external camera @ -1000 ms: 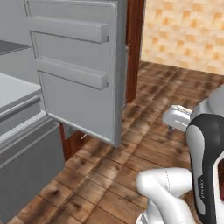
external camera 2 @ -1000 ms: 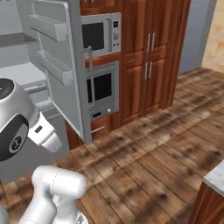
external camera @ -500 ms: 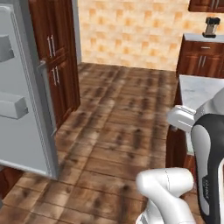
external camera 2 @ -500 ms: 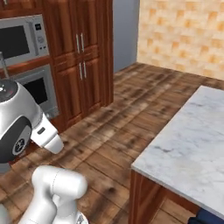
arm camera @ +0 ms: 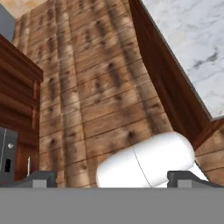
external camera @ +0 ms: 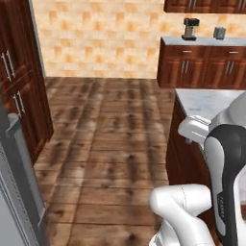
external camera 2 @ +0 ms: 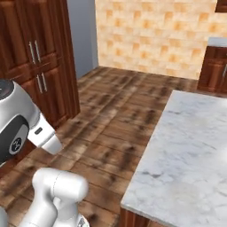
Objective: Place the bowl with the limes on the top shelf of the fridge. Place the bowl with the steak and chicken drumstick on the second highest shelf of the fridge.
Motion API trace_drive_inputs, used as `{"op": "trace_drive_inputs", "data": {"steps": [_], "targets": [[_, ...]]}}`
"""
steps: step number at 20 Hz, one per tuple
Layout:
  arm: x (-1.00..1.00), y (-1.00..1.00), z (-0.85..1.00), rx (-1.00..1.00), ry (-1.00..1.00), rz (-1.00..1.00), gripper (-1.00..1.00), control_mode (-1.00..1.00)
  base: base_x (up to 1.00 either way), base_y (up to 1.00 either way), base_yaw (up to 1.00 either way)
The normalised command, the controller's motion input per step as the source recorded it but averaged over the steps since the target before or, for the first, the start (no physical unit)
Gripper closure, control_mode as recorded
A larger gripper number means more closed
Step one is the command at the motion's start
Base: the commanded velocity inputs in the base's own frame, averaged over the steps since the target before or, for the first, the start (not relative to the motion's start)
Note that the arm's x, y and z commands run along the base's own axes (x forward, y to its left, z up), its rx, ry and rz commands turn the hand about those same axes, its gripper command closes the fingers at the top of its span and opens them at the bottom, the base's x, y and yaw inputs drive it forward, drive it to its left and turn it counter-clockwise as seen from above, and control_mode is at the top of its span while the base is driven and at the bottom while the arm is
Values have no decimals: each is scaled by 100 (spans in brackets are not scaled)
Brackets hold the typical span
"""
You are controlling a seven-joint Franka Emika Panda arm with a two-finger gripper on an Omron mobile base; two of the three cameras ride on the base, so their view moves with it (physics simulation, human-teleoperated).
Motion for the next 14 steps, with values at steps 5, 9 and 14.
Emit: {"op": "trace_drive_inputs", "data": {"steps": [5,9,14], "targets": [[0,0,0,0,0,0,-100,100,99,14,-30],[0,0,0,0,0,0,-100,100,100,10,-17],[0,0,0,0,0,0,-100,100,100,5,-14]]}}
